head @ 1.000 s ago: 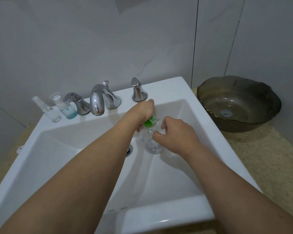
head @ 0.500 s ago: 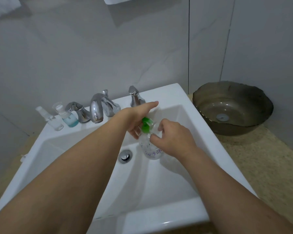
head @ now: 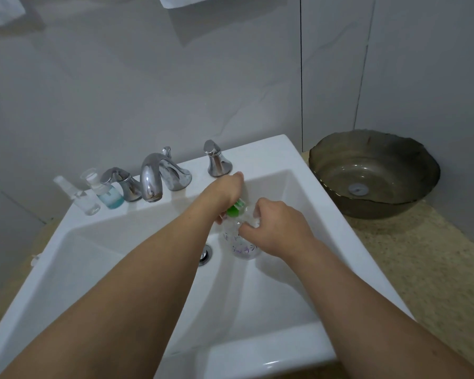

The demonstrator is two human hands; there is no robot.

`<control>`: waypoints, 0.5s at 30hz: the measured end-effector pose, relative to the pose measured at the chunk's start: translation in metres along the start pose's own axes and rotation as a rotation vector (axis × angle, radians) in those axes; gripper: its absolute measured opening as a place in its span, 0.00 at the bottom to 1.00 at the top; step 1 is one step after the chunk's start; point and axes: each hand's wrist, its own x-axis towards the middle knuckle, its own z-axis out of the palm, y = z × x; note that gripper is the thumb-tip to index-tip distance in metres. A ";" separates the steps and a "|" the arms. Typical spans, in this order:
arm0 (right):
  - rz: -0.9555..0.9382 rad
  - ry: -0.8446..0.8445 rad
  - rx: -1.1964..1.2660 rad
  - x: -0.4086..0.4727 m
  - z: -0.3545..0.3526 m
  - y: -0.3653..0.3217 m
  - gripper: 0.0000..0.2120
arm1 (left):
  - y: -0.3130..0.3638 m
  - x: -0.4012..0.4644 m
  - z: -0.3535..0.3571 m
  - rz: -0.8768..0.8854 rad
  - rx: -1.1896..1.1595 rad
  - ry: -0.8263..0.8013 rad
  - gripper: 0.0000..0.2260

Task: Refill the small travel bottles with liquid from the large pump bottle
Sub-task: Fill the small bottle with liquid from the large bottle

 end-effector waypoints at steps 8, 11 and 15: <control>0.015 -0.011 0.023 -0.001 0.000 0.000 0.17 | -0.003 0.007 0.003 -0.013 -0.029 0.019 0.25; 0.018 -0.026 0.038 0.000 0.001 0.002 0.16 | -0.004 0.008 0.003 -0.002 -0.033 0.025 0.25; 0.015 -0.029 0.046 -0.001 0.000 0.002 0.16 | -0.005 0.010 0.001 -0.002 -0.016 0.005 0.25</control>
